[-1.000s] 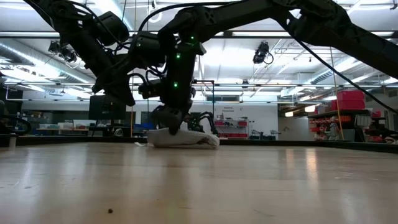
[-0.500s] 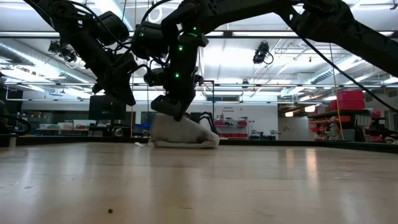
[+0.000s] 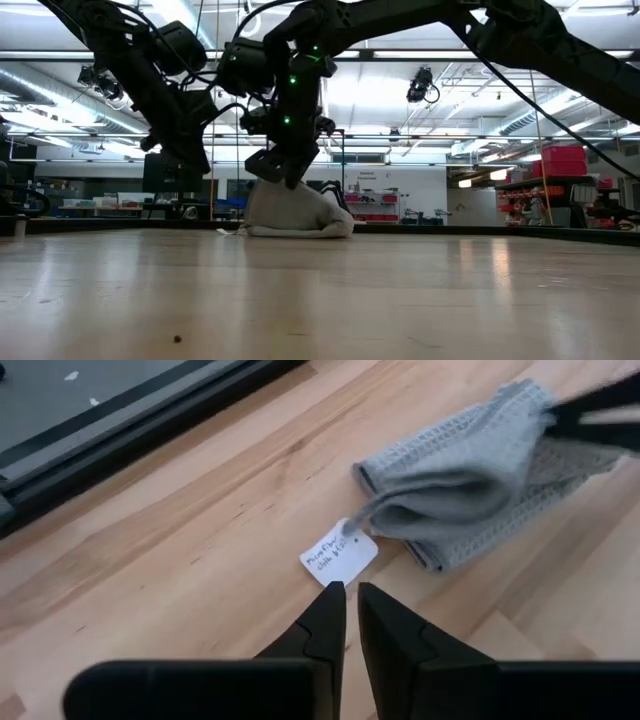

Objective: Fold microfiber towels
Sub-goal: Fold the gray towel

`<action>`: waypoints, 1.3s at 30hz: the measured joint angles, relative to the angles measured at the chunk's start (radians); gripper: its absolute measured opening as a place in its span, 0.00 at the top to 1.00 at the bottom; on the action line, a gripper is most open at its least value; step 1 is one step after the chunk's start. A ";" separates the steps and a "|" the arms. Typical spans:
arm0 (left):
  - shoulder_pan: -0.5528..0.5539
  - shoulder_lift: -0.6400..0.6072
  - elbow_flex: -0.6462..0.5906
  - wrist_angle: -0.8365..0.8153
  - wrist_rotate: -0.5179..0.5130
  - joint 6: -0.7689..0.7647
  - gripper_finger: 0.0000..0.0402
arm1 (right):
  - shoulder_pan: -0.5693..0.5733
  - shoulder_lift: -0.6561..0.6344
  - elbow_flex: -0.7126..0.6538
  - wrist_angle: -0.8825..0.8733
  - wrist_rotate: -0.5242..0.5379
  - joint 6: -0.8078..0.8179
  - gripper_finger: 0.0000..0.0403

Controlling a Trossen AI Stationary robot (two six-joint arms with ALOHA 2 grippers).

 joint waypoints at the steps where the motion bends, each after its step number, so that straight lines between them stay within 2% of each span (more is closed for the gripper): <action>1: 0.000 0.000 0.000 -0.005 0.006 -0.003 0.91 | 0.000 0.000 0.000 -0.001 0.019 0.018 1.00; 7: 0.000 0.000 0.000 -0.007 0.021 -0.019 0.91 | -0.016 -0.007 0.000 -0.009 0.080 0.077 1.00; 10: 0.000 0.000 0.001 -0.012 0.028 -0.020 0.90 | -0.028 -0.009 0.000 0.002 0.018 0.081 1.00; 15: 0.002 0.001 0.001 -0.038 0.115 -0.001 0.90 | -0.028 -0.010 0.000 0.005 0.009 0.090 1.00; 20: 0.005 0.048 0.002 -0.042 0.078 0.026 0.89 | -0.029 -0.009 -0.001 0.001 -0.054 0.046 1.00; 24: 0.010 0.088 0.004 -0.048 0.115 0.145 0.82 | -0.018 -0.009 -0.001 0.001 -0.110 0.045 1.00; 27: 0.010 0.110 -0.006 -0.112 0.103 0.309 0.72 | -0.011 -0.015 0.001 0.013 -0.147 0.031 1.00; 33: 0.027 0.127 -0.002 -0.070 0.078 0.534 0.53 | -0.011 -0.017 0.002 0.018 -0.175 0.012 1.00; 36: 0.030 0.143 0.000 0.008 0.073 0.599 0.48 | -0.011 -0.017 0.002 0.032 -0.200 0.008 1.00; 39: 0.036 0.172 -0.001 0.089 0.118 0.637 0.48 | -0.010 -0.020 0.002 0.036 -0.202 -0.005 1.00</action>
